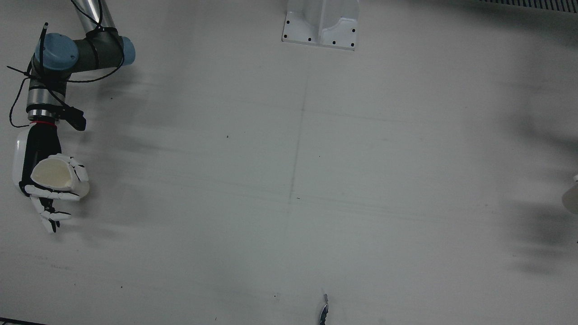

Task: Pour water
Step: 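Bring the beige cup and white cup toward each other mid-table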

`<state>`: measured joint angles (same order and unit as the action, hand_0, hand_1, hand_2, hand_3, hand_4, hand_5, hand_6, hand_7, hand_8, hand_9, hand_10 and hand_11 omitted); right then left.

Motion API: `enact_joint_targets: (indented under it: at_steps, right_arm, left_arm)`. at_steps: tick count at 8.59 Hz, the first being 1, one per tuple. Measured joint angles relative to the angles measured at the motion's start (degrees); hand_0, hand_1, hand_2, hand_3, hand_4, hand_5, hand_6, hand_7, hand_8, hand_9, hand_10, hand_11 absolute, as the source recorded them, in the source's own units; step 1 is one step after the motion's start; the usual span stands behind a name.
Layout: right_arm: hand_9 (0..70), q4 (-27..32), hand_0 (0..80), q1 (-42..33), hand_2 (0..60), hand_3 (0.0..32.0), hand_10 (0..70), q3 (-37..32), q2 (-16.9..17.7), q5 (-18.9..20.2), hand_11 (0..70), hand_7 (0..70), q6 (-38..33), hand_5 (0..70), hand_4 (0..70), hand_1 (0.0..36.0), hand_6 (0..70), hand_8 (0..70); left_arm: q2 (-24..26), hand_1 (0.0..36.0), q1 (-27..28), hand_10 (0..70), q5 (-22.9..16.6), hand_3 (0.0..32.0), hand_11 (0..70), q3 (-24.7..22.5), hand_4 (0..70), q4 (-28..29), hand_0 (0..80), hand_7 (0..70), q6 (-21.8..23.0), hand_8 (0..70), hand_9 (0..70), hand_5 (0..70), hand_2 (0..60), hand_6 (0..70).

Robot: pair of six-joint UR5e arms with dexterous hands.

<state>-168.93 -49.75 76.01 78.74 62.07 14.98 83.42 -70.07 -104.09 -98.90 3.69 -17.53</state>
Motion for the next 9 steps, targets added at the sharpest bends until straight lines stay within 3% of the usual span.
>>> enact_joint_targets:
  at_steps: [2, 5, 7, 9]
  right_arm:
    - [10.1, -0.56, 63.7, -0.68, 37.9, 0.0, 5.1, 0.87, -0.23, 0.05, 8.8, 40.4, -0.12, 10.9, 70.0, 28.7, 35.3, 10.8]
    - [11.7, -3.33, 62.6, -0.93, 38.4, 0.0, 6.2, 4.0, -0.91, 0.03, 10.3, 42.5, -0.27, 11.0, 70.0, 28.0, 36.7, 11.9]
    - [12.5, -4.16, 61.7, -1.0, 37.7, 0.0, 6.3, 5.43, -1.02, -0.01, 10.5, 42.3, -0.33, 10.9, 70.0, 27.2, 36.6, 12.4]
    - [13.2, -4.28, 61.8, -1.03, 38.0, 0.0, 6.4, 6.46, -1.08, -0.08, 10.5, 44.4, -0.38, 10.9, 70.0, 27.1, 37.8, 12.9]
  left_arm:
    - [1.94, 36.0, 0.35, 7.6, -0.88, 0.0, 15.0, -0.01, 66.8, -0.2, 80.0, 15.6, -0.08, 4.7, 1.7, 70.0, 60.0, 14.3]
    - [12.64, 36.0, 3.74, 8.0, -1.38, 0.0, 15.6, 0.26, 65.1, -6.15, 80.0, 15.6, -3.0, 4.7, 1.7, 70.0, 60.0, 14.3]
    - [21.04, 36.0, 10.29, 7.7, -0.67, 0.0, 15.2, 3.01, 64.5, -10.25, 80.0, 15.5, -3.78, 4.7, 1.7, 70.0, 60.0, 13.8]
    - [24.23, 36.0, 17.08, 7.6, 1.86, 0.0, 15.0, 4.04, 64.3, -12.19, 80.0, 15.3, -4.19, 4.6, 1.6, 70.0, 60.0, 13.7]
